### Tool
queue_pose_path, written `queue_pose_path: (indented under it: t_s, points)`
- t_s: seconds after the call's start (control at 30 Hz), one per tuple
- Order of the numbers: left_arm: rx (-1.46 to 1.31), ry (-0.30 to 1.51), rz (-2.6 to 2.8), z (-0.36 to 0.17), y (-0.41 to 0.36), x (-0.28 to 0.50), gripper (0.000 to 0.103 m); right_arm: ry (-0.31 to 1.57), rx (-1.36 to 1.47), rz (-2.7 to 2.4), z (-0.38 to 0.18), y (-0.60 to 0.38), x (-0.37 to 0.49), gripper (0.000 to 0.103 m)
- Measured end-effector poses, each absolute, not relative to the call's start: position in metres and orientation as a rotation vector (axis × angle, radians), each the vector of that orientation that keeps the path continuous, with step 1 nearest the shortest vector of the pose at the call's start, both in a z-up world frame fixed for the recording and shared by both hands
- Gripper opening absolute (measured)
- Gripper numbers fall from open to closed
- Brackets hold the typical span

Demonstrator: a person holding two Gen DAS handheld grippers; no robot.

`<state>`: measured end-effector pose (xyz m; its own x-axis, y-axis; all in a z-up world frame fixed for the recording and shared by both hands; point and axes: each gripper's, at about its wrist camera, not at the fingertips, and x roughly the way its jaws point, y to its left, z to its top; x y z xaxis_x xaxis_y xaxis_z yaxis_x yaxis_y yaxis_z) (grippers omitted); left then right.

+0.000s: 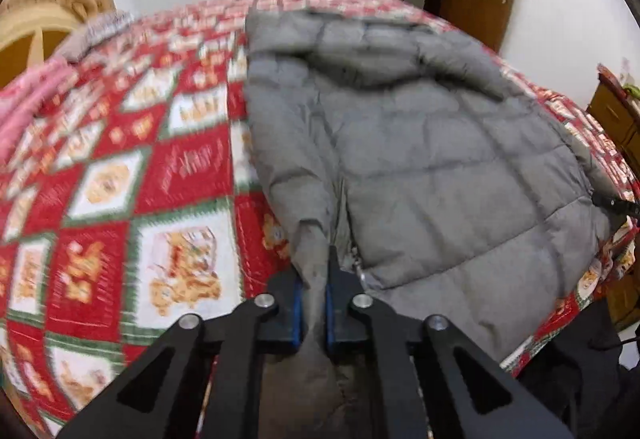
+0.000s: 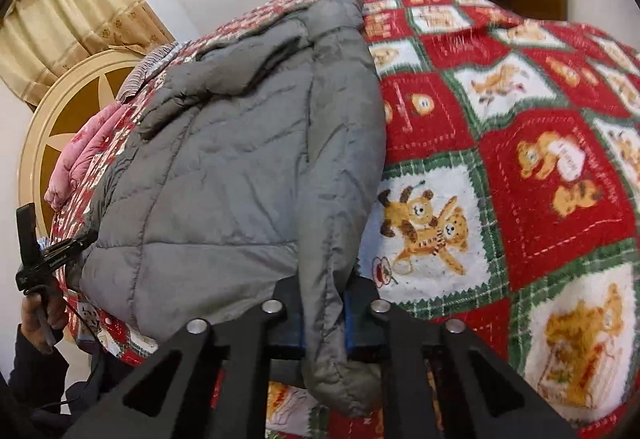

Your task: Fold large clothes

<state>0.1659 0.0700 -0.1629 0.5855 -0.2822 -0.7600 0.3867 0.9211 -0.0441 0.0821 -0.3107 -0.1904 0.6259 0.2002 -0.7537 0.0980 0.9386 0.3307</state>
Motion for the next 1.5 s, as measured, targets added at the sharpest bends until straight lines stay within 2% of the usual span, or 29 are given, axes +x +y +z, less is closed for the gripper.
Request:
queue_pose_path:
  t_s: [0.2, 0.43, 0.6, 0.77, 0.9, 1.0, 1.03, 1.07, 1.1, 1.13, 1.17, 1.2, 1.23, 1.3, 1.5]
  points:
    - [0.071, 0.701, -0.471, -0.094, 0.095, 0.127, 0.008, 0.786, 0.347, 0.109, -0.136, -0.310, 0.045, 0.008]
    - [0.078, 0.559, -0.480, -0.054, 0.104, 0.089, 0.008, 0.658, 0.313, 0.118, -0.075, -0.307, -0.021, 0.008]
    - [0.103, 0.495, -0.428, -0.043, 0.086, 0.139, 0.008, 0.533, 0.305, 0.102, -0.045, -0.314, -0.008, 0.008]
    - [0.116, 0.525, -0.366, -0.038, 0.062, 0.232, 0.008, 0.481, 0.333, 0.043, -0.031, -0.335, 0.079, 0.008]
    - [0.137, 0.582, -0.336, -0.054, 0.048, 0.295, 0.008, 0.504, 0.355, 0.001, -0.033, -0.351, 0.160, 0.008]
    - [0.149, 0.648, -0.278, -0.080, 0.038, 0.332, 0.017, 0.571, 0.347, -0.017, -0.046, -0.356, 0.214, 0.008]
    - [0.158, 0.665, -0.249, -0.087, 0.035, 0.340, 0.032, 0.574, 0.361, -0.026, -0.052, -0.359, 0.228, 0.009]
    - [0.173, 0.677, -0.194, -0.094, 0.034, 0.348, 0.057, 0.579, 0.377, -0.032, -0.059, -0.363, 0.239, 0.011]
    - [0.175, 0.664, -0.164, -0.095, 0.032, 0.349, 0.069, 0.595, 0.384, -0.040, -0.067, -0.366, 0.253, 0.012]
    - [0.163, 0.639, -0.143, -0.093, 0.033, 0.347, 0.086, 0.607, 0.390, -0.050, -0.074, -0.369, 0.262, 0.018]
    - [0.143, 0.614, -0.129, -0.091, 0.037, 0.346, 0.095, 0.622, 0.402, -0.066, -0.084, -0.374, 0.274, 0.023]
    - [0.120, 0.595, -0.125, -0.088, 0.040, 0.346, 0.098, 0.632, 0.404, -0.081, -0.091, -0.378, 0.283, 0.033]
    - [0.102, 0.582, -0.115, -0.084, 0.042, 0.348, 0.101, 0.641, 0.410, -0.087, -0.098, -0.383, 0.292, 0.049]
    - [0.081, 0.559, -0.089, -0.080, 0.045, 0.354, 0.102, 0.638, 0.434, -0.103, -0.106, -0.391, 0.307, 0.068]
    - [-0.044, 0.498, -0.018, -0.061, 0.060, 0.362, 0.103, 0.557, 0.440, -0.148, -0.099, -0.398, 0.329, 0.073]
